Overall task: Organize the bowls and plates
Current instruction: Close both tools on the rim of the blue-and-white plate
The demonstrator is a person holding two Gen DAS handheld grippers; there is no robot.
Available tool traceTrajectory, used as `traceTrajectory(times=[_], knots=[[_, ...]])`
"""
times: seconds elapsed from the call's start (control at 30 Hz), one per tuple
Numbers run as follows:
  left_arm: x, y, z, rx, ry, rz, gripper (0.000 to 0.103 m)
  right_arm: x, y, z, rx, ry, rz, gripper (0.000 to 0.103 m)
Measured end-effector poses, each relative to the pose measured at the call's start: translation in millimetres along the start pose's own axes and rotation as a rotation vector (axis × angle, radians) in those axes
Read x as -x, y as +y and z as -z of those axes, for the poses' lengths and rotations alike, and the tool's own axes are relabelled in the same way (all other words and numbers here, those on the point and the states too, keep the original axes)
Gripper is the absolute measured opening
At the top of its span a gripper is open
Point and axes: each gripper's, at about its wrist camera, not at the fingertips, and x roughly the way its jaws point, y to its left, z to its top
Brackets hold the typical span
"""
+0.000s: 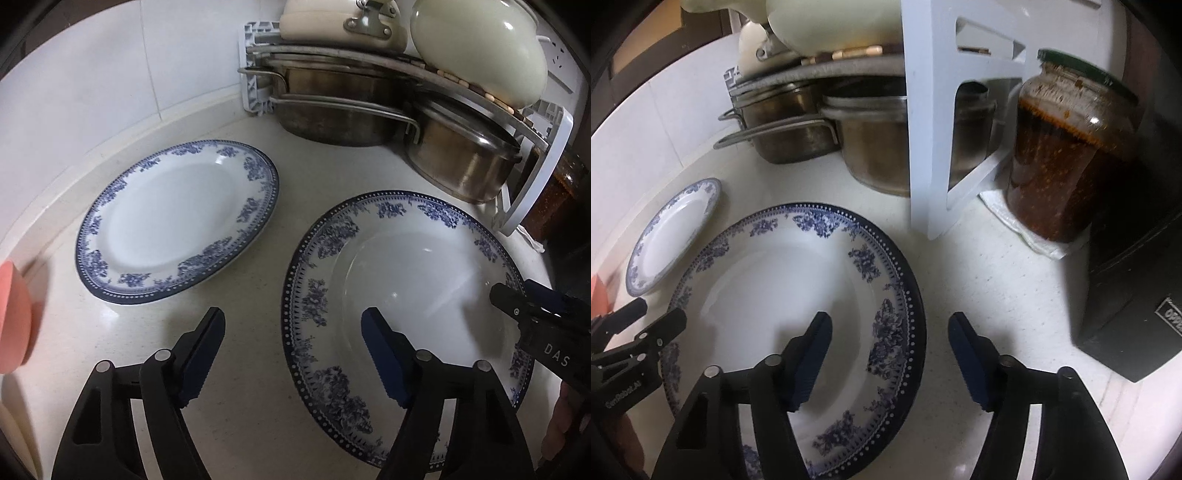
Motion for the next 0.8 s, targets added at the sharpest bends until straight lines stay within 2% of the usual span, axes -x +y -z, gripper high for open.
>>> traceTrajectory(times=[0.2,0.5,0.6,0.8], knots=[[-7.8,2.3,-1.8,0.009,0.023,0.022,0.063,-4.3,4.1,-1.8,0.019,0.012,0.003,0.055],[-9.8,-1.7,-4.2,-0.007,0.025,0.052,0.039,-7.7,5.3,-8.5,0.039,0.025,0.006,0.042],[-10.1,-3.8,-5.3,-0.013,0.026,0.041,0.037,-8.6,4.2,-10.5,0.036,0.03,0.006,0.038],[-6.3,0.2,-2.6,-0.002,0.034,0.035,0.036,-4.0,1.9,-10.4,0.037,0.046,0.006,0.037]])
